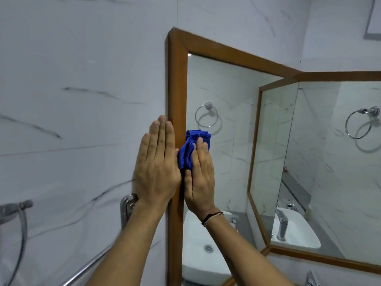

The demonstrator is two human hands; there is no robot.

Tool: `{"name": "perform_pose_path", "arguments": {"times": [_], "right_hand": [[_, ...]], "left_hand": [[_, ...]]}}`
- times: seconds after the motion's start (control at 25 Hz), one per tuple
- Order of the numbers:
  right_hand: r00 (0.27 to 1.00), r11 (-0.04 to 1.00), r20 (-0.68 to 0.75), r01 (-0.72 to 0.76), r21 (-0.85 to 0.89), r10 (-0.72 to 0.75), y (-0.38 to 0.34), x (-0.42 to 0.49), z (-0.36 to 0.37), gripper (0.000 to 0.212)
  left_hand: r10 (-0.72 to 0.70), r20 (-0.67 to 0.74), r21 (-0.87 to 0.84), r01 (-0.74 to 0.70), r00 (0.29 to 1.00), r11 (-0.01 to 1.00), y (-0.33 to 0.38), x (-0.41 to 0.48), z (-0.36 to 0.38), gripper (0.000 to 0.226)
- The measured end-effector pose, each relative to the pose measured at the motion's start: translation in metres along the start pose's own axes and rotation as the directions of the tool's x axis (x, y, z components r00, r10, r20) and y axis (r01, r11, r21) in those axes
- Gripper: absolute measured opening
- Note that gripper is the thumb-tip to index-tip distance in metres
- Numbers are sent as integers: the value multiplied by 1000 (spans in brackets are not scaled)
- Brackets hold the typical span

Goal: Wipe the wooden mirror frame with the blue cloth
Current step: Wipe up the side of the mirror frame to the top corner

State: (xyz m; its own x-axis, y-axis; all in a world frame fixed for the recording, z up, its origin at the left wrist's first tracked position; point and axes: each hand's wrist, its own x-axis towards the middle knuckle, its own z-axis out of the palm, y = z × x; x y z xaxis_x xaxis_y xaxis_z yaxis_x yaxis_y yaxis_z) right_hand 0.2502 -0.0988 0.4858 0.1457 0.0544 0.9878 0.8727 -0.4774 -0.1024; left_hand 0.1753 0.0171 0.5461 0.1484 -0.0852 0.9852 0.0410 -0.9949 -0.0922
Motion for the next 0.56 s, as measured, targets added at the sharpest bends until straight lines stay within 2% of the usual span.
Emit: {"name": "perform_pose_path", "arguments": {"times": [0.12, 0.24, 0.32, 0.4, 0.48, 0.56], "right_hand": [[999, 999, 21, -33, -2, 34, 3, -39, 9, 63], [992, 994, 68, -107, -25, 109, 7, -117, 16, 65], [968, 983, 174, -169, -73, 180, 4, -190, 11, 66], [950, 981, 261, -139, -134, 170, -8, -245, 1, 66], [965, 994, 248, -69, -87, 89, -7, -218, -2, 64], [991, 999, 124, -46, -18, 48, 4, -122, 3, 62]], "left_hand": [[-40, -4, -37, 40, 999, 999, 7, -35, 4, 62], [-61, 9, -64, 61, 998, 996, 12, -75, 9, 59], [-44, 24, -61, 45, 999, 997, 15, -106, 11, 60], [-23, 23, -60, 24, 999, 998, 16, -127, 12, 59], [-8, 1, -44, 8, 1000, 999, 14, -133, 13, 59], [-17, -24, -36, 16, 1000, 999, 14, -132, 18, 61]]}}
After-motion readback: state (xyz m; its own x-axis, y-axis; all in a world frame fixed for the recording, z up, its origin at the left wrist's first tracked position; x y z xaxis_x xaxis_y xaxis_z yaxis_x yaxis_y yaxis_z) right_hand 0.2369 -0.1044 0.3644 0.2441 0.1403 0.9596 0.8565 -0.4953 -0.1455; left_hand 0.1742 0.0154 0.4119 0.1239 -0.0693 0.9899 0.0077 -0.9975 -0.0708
